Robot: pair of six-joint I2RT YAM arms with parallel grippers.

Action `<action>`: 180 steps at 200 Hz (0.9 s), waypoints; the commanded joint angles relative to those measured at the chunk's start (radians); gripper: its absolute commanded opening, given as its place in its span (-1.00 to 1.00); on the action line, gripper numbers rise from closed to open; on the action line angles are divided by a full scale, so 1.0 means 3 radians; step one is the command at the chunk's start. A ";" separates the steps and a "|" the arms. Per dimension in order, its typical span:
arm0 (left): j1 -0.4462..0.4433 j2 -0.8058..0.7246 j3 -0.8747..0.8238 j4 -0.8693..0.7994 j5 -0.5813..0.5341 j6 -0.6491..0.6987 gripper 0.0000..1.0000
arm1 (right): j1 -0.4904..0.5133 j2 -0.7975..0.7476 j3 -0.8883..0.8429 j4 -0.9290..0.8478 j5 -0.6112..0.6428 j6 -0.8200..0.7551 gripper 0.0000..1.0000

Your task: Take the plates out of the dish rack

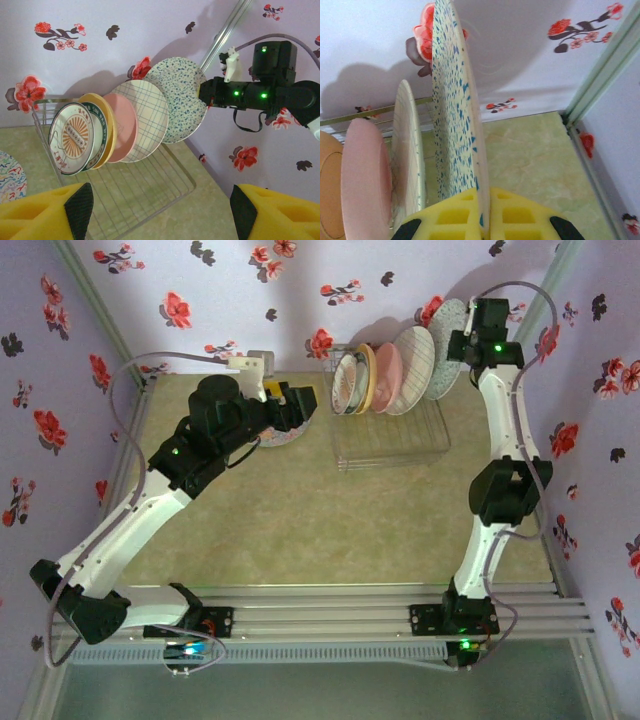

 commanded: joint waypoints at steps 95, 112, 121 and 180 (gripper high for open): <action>-0.0029 0.0363 0.0309 0.0098 0.0194 -0.0447 0.54 | -0.0022 -0.1016 -0.0362 -0.0149 0.0425 0.0511 -1.00; -0.0026 0.0564 0.0419 0.0133 0.0347 -0.0738 0.53 | -0.0025 -0.1199 -0.0503 -0.0211 0.0371 0.0723 -1.00; -0.0024 0.0685 0.0462 0.0212 0.0469 -0.0935 0.52 | -0.0021 -0.1313 -0.0603 -0.0212 0.0342 0.0816 -1.00; -0.0024 0.1666 0.1011 0.0437 0.1174 -0.2135 0.43 | -0.0024 -0.1969 -0.1054 -0.0366 0.0032 0.1429 -1.00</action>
